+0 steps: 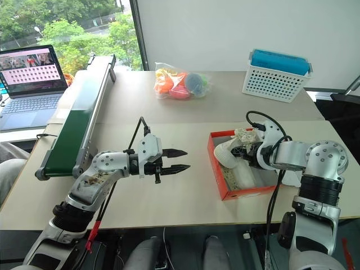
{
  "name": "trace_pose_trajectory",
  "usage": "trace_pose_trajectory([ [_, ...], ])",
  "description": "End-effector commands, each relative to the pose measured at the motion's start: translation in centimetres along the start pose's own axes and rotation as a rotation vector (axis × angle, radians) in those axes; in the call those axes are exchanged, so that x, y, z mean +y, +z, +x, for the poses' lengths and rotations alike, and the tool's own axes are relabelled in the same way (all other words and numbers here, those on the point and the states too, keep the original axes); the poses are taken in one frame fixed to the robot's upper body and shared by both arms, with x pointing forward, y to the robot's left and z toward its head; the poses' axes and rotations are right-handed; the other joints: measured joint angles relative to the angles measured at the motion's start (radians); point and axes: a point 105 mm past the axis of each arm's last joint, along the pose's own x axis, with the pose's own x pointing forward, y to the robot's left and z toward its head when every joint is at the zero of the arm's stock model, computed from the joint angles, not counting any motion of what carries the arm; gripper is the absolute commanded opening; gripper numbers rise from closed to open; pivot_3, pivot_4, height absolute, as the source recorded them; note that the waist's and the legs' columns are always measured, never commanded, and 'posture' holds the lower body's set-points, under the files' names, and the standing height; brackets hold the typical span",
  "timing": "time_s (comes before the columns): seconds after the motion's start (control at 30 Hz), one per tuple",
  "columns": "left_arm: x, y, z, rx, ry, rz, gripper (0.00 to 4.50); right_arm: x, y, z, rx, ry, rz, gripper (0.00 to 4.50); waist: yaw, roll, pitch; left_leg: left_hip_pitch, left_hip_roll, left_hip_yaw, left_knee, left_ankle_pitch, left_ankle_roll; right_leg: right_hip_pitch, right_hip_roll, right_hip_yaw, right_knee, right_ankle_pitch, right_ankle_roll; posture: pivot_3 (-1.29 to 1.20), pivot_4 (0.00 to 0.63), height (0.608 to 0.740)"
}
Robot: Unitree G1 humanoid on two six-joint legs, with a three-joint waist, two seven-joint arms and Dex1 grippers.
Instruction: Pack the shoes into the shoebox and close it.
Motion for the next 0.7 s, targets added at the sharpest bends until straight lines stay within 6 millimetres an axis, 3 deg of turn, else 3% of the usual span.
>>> trace_pose_trajectory([
  [0.03,-0.1,1.1,-0.1,-0.024,0.004,0.041,2.03,0.1,1.8,-0.8,-0.094,0.002,0.015,3.79,-0.001,0.0,0.0,0.0,0.0,0.0,0.0,0.0,0.0,0.0,0.0,0.0,0.0,0.0,0.0,0.0,0.15,0.705],
  [0.33,0.1,1.2,0.0,-0.026,0.005,0.045,2.03,0.7,2.2,-1.1,-0.118,0.021,0.016,0.7,-0.002,0.0,0.0,0.0,0.0,0.0,0.0,0.0,-0.001,0.0,0.0,0.0,0.0,0.0,0.0,0.0,0.15,0.705],
  [0.53,0.1,1.2,0.3,-0.026,0.003,0.045,2.03,0.6,3.7,-2.0,-0.186,0.007,0.024,0.7,-0.003,0.0,0.0,0.0,0.0,0.0,0.0,0.001,-0.001,-0.001,0.0,0.0,0.001,0.0,0.0,0.0,0.15,0.705],
  [0.7,0.0,1.2,0.4,-0.027,-0.002,0.045,2.03,0.7,7.7,-5.0,-0.337,-0.043,-0.066,0.7,-0.002,0.001,0.0,0.0,0.0,0.0,0.0,0.001,-0.001,-0.001,0.0,0.0,0.0,0.0,0.0,0.0,0.15,0.705],
])
